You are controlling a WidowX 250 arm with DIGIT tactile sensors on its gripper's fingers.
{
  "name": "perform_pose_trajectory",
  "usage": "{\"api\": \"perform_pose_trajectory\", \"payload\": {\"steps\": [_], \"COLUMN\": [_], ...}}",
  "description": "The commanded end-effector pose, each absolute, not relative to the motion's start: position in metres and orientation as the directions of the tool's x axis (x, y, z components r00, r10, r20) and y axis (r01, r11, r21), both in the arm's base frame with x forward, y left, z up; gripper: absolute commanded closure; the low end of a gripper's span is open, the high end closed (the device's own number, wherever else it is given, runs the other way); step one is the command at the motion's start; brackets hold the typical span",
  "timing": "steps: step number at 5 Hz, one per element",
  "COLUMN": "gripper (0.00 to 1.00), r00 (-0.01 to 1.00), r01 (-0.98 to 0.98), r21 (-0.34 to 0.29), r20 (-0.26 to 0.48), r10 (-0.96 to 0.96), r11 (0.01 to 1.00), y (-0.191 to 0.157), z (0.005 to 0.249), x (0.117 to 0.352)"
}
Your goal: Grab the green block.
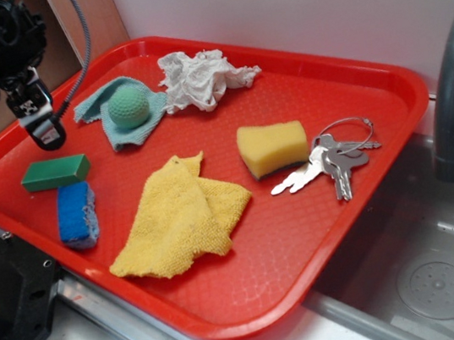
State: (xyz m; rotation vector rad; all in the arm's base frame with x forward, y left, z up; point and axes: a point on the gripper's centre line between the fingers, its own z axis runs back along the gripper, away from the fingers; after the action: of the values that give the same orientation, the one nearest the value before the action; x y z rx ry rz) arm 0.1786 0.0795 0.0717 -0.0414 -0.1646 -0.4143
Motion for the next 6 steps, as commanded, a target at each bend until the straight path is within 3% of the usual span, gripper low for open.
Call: {"api": "perform_pose_trajectory", "payload": {"steps": [1, 2, 3, 4, 5, 6], "gripper": [0.0, 0.0, 0.08, 1.0, 1.0, 1.0], "r00": [0.854, 0.847, 0.837, 0.839, 0.853, 0.942], "r01": [0.518, 0.531, 0.546, 0.541, 0.52, 0.335], "r21": [-0.048, -0.014, 0.013, 0.025, 0.063, 0.076], "r20": [0.089, 0.02, -0.044, -0.076, -0.08, -0.021], "r10": [-0.512, -0.531, -0.545, -0.538, -0.515, -0.334], "r11": [0.854, 0.847, 0.838, 0.841, 0.852, 0.939], "y": [0.075, 0.073, 0.072, 0.071, 0.07, 0.071], "z": [0.043, 0.033, 0.017, 0.009, 0.018, 0.068], "x": [0.157, 0.151, 0.158, 0.16, 0.162, 0.17]}}
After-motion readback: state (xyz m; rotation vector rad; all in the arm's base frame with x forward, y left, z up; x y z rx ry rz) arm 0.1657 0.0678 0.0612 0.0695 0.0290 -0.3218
